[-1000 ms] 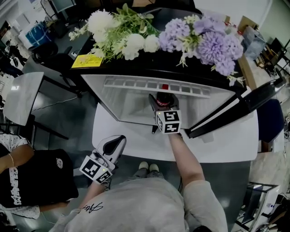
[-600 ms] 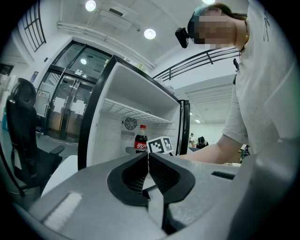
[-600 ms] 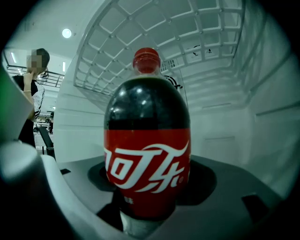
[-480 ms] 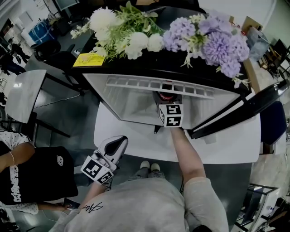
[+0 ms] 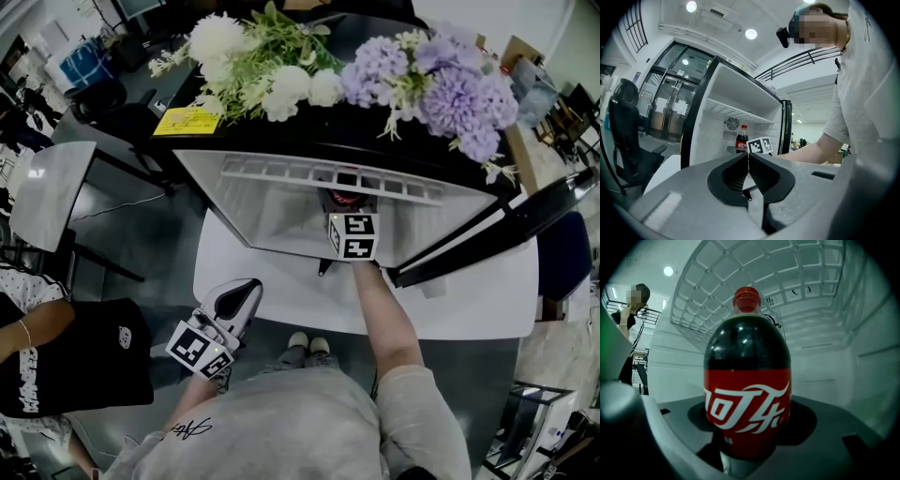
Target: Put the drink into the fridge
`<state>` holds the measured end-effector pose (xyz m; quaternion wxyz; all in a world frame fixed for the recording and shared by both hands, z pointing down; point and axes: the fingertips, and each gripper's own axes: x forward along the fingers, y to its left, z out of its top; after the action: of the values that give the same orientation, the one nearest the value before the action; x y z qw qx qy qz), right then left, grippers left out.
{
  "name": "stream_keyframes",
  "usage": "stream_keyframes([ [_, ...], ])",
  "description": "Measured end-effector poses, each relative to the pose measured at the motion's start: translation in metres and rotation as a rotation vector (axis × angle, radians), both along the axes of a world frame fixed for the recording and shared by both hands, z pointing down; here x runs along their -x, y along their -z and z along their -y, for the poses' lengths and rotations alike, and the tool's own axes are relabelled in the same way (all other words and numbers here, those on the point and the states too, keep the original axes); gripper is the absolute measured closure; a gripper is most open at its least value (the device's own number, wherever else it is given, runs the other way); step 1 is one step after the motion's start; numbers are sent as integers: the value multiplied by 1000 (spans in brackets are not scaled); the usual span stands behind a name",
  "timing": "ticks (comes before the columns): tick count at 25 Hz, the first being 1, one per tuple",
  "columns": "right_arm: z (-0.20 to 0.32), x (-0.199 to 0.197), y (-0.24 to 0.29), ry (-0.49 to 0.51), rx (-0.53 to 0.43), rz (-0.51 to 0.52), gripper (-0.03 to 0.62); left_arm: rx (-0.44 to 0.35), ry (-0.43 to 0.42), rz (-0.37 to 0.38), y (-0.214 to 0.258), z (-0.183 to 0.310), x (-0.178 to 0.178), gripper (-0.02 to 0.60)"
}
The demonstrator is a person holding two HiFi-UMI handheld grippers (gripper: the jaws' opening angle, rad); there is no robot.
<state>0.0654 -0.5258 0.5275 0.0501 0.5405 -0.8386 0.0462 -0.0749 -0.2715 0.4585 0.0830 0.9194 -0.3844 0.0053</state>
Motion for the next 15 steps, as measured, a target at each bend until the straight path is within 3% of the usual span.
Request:
stream_keyframes([
  [15, -13, -5, -6, -7, 52, -35, 287, -21, -18, -8, 8, 0, -8, 572],
])
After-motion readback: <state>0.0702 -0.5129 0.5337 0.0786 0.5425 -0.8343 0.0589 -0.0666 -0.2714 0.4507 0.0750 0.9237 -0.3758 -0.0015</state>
